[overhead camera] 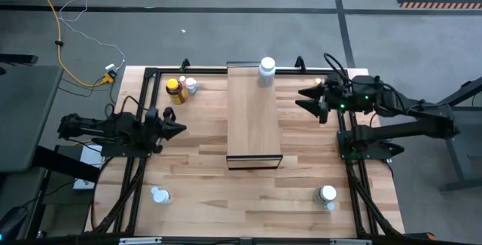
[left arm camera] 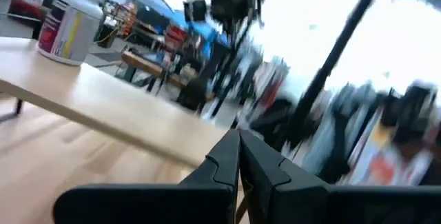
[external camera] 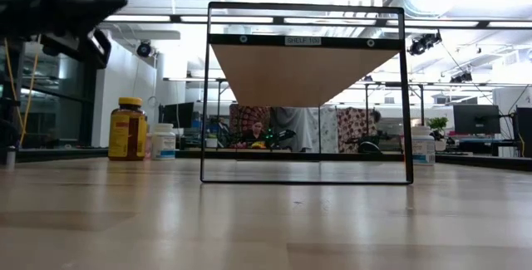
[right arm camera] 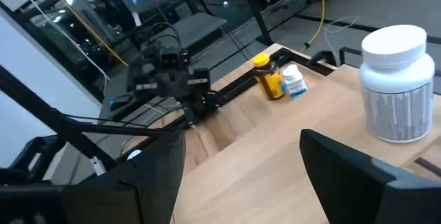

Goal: Pick and place medicine bottles onto shelf by color
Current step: Put the yellow pill bottle on the shelf

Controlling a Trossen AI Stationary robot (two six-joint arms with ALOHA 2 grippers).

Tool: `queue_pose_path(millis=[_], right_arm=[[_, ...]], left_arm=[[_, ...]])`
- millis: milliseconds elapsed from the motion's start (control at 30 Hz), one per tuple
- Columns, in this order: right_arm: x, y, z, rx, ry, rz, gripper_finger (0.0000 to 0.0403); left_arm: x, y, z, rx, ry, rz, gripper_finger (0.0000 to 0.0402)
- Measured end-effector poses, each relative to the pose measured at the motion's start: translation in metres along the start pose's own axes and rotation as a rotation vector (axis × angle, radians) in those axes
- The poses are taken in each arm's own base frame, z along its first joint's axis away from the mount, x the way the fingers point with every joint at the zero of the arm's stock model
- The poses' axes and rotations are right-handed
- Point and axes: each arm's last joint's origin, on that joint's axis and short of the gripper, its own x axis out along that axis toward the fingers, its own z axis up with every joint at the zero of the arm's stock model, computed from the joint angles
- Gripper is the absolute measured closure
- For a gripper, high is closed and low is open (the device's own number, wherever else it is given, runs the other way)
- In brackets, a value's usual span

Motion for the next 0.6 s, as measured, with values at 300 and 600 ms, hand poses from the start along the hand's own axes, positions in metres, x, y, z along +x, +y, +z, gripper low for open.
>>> queue_pose_path(millis=[300, 600], right_arm=[[0.000, 0.002, 0.000, 0.016, -0.003, 0.013, 0.0128], [0.000, 0.001, -0.002, 0.008, 0.021, 0.000, 0.0128]], left_arm=[[-0.002, -0.007, 0.020, -0.190, -0.242, -0.023, 0.0401], [-0.002, -0.020, 0.050, -0.173, -0.360, 0.028, 0.0378]])
